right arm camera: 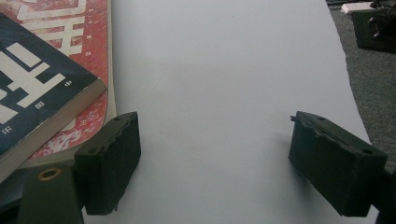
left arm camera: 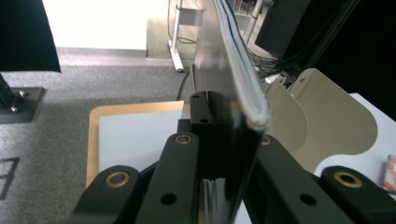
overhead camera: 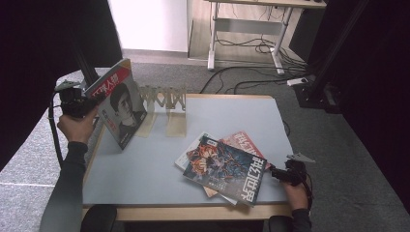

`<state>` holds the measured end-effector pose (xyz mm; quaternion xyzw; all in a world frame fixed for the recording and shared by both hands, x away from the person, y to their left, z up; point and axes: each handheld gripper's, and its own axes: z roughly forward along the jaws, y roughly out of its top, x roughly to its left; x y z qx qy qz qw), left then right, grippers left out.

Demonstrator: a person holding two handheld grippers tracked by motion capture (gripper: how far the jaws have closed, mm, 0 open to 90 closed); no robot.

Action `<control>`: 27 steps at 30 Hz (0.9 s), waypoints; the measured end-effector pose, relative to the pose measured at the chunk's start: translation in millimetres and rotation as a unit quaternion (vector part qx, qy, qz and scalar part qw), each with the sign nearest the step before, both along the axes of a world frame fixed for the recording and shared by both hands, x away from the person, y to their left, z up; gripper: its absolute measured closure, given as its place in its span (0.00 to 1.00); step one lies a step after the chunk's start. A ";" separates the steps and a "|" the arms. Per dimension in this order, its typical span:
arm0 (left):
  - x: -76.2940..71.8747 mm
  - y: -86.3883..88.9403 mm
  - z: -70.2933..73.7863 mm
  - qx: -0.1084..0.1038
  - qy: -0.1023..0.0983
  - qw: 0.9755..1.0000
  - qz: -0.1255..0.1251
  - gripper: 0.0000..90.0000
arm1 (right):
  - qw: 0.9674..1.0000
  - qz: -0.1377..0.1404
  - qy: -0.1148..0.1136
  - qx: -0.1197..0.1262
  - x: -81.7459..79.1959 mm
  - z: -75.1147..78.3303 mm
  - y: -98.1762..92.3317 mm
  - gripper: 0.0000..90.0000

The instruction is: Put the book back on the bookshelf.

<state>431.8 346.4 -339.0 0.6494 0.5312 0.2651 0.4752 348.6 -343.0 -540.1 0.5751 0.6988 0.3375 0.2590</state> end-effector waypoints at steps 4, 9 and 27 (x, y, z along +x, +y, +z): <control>-1.1 -4.1 -3.3 0.002 -0.020 1.000 0.009 0.97 | 1.000 0.000 0.000 0.000 0.0 0.0 -0.1 0.17; -4.5 -6.8 -9.0 0.003 -0.043 0.999 0.015 0.97 | 1.000 0.000 0.000 0.000 0.0 0.0 -0.1 0.17; -8.5 3.9 -29.5 -0.013 -0.028 0.999 0.009 0.75 | 1.000 0.000 0.000 0.000 0.0 0.0 -0.1 0.17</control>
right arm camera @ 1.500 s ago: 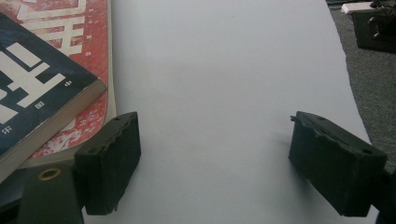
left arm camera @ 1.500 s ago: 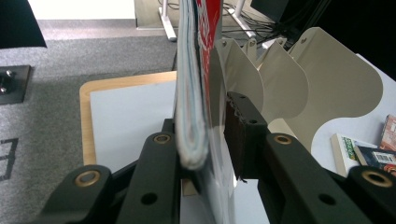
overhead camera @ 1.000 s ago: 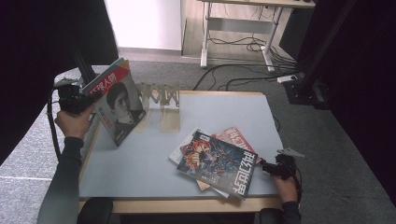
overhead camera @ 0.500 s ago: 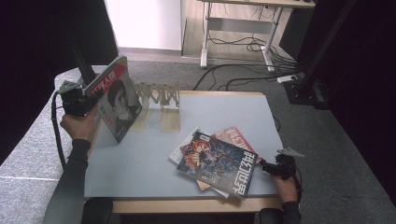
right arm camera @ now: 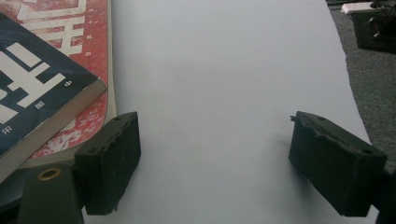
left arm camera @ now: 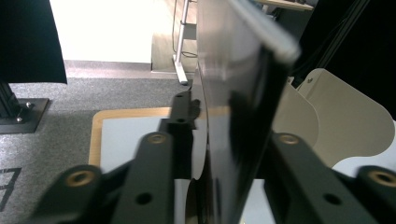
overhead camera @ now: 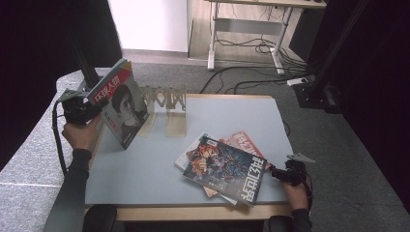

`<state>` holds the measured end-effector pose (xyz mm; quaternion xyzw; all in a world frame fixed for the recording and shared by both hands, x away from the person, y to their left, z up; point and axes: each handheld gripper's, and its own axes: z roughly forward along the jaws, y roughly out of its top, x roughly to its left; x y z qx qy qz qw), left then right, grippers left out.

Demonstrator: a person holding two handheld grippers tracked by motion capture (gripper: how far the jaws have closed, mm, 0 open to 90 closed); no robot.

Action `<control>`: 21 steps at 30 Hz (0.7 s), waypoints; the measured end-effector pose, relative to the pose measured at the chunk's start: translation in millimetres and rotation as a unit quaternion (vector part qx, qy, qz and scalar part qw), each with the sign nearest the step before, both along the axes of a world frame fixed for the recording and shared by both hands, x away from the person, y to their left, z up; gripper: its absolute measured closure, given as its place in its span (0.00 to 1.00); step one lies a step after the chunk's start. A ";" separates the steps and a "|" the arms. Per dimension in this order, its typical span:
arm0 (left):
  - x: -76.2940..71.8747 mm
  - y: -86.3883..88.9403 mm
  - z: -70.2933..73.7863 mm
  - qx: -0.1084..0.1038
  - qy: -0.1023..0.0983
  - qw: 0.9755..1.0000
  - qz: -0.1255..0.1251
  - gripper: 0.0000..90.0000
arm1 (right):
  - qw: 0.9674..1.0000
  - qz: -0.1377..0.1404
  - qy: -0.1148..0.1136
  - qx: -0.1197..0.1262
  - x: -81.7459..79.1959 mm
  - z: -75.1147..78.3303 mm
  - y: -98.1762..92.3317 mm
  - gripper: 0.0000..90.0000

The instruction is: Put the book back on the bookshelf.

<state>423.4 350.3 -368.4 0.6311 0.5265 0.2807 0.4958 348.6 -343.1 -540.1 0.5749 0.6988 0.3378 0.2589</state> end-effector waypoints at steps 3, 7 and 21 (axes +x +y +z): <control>-3.1 2.4 -1.5 0.005 -0.002 1.000 -0.005 0.64 | 1.000 0.000 0.000 0.000 0.0 0.0 0.0 0.17; -5.3 3.3 -2.8 0.012 0.011 1.000 -0.020 0.46 | 1.000 0.000 0.000 0.000 0.0 0.0 0.1 0.17; -14.6 -7.4 -5.4 0.030 0.048 0.997 -0.057 0.15 | 1.000 0.000 -0.001 0.000 -0.1 -0.1 -0.1 0.17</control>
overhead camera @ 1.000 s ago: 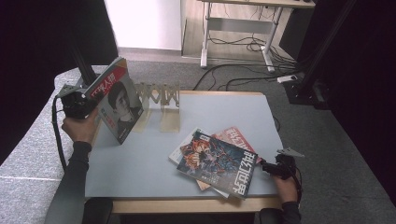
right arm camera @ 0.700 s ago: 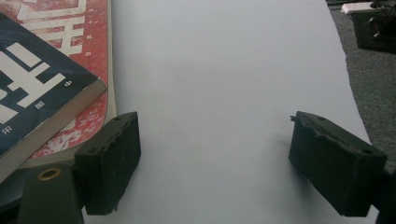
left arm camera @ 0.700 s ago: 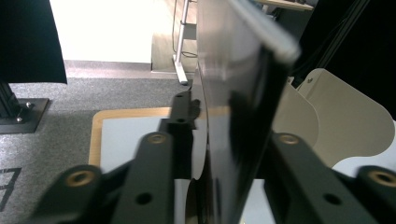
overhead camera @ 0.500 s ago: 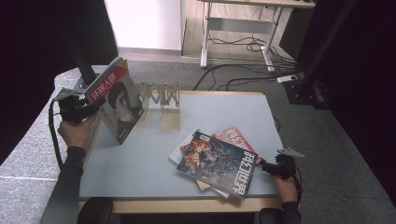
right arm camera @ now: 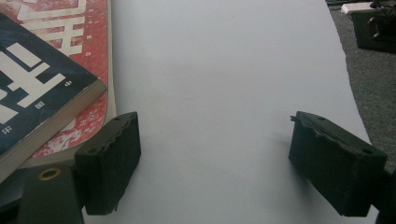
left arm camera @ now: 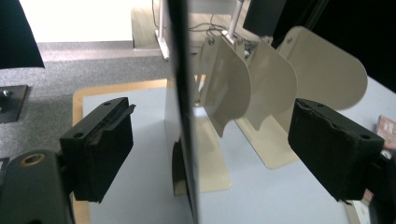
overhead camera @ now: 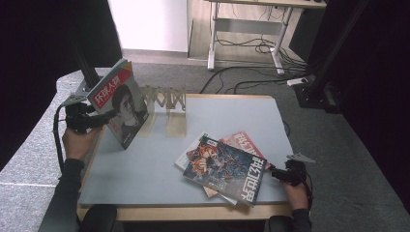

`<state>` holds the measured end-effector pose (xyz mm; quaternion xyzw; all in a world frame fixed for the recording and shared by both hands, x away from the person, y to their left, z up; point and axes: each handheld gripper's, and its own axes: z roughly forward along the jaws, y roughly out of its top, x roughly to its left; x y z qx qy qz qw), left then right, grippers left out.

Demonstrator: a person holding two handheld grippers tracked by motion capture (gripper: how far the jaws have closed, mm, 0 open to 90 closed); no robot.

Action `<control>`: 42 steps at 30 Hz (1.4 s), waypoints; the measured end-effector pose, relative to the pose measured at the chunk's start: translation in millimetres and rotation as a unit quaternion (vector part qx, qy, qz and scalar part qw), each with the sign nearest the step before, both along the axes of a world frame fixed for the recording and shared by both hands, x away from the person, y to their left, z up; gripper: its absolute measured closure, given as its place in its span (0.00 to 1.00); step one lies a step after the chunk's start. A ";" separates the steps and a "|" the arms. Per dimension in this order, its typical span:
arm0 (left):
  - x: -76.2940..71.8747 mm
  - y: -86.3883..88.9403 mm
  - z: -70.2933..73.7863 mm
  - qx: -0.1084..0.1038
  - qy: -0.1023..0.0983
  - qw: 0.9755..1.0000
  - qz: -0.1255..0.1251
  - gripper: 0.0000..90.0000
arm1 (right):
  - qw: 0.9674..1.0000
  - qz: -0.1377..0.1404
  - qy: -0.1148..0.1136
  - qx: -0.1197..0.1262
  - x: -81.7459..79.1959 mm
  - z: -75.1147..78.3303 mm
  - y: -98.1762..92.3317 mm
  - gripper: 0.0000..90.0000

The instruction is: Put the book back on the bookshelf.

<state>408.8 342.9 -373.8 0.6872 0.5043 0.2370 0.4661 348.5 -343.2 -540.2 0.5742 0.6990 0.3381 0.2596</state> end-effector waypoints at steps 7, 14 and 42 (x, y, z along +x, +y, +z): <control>-12.7 0.2 -7.3 -0.007 0.001 1.000 -0.014 0.13 | 1.000 0.000 0.000 0.000 0.0 0.0 0.0 0.17; -27.8 -9.8 -10.2 0.016 -0.001 1.000 -0.026 0.09 | 1.000 -0.001 0.001 0.001 -0.1 0.1 0.1 0.17; -50.1 -101.6 -51.6 0.068 0.037 0.986 -0.146 0.00 | 1.000 -0.001 0.000 0.001 -0.1 0.0 0.2 0.17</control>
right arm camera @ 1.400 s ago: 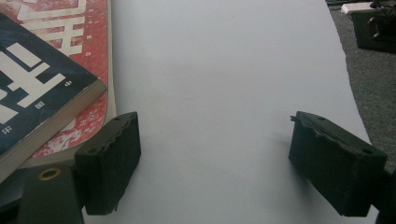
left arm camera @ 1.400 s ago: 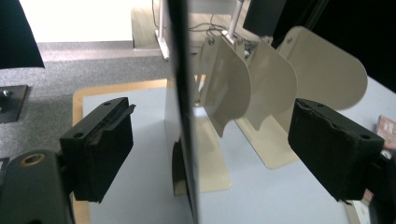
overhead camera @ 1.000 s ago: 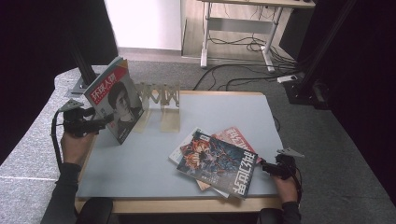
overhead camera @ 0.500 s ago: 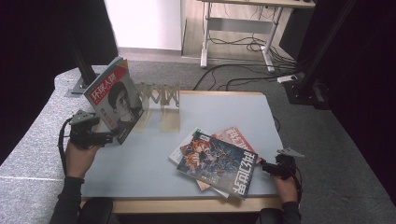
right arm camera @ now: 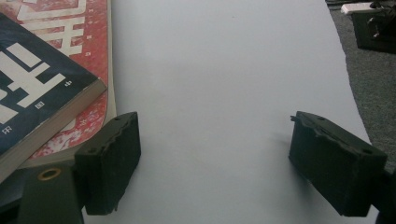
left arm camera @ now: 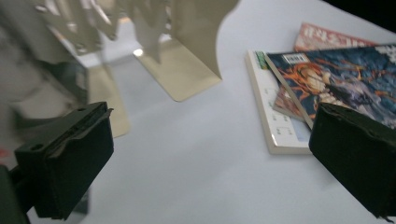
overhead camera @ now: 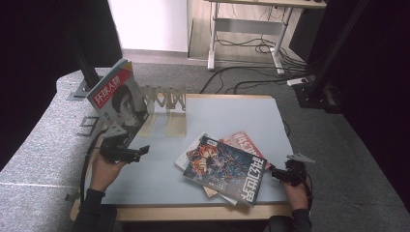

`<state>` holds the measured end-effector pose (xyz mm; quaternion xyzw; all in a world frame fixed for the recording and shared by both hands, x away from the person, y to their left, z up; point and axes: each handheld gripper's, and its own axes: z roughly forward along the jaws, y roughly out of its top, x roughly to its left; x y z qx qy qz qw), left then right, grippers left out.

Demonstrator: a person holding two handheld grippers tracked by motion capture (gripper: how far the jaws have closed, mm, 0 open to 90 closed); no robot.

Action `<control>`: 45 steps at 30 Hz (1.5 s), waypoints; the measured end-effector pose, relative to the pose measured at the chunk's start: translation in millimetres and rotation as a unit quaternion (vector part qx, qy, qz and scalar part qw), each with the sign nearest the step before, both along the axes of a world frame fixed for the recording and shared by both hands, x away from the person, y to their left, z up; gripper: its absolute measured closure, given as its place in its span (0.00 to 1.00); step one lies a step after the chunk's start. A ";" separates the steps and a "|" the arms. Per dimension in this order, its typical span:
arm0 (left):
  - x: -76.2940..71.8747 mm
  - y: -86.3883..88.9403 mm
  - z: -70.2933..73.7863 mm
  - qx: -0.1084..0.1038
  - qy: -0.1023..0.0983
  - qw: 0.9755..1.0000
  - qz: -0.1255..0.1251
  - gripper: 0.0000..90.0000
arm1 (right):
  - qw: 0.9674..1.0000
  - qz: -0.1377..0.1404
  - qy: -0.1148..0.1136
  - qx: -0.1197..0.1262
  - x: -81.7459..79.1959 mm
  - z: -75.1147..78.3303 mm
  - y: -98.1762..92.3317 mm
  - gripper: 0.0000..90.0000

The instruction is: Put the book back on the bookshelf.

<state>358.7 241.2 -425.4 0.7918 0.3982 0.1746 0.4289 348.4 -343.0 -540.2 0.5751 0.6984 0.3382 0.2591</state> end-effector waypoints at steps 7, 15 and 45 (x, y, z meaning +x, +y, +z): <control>8.3 -27.6 -22.6 0.001 0.019 0.999 -0.038 0.00 | 1.000 0.000 0.000 0.000 0.0 0.0 -0.1 0.17; 11.7 -47.3 -49.4 0.015 0.034 0.997 -0.068 0.00 | 1.000 0.000 0.000 0.000 0.1 0.0 -0.1 0.17; 11.3 -61.2 -103.5 0.103 0.072 0.990 -0.072 0.00 | 1.000 0.001 0.000 -0.001 0.0 0.0 0.0 0.18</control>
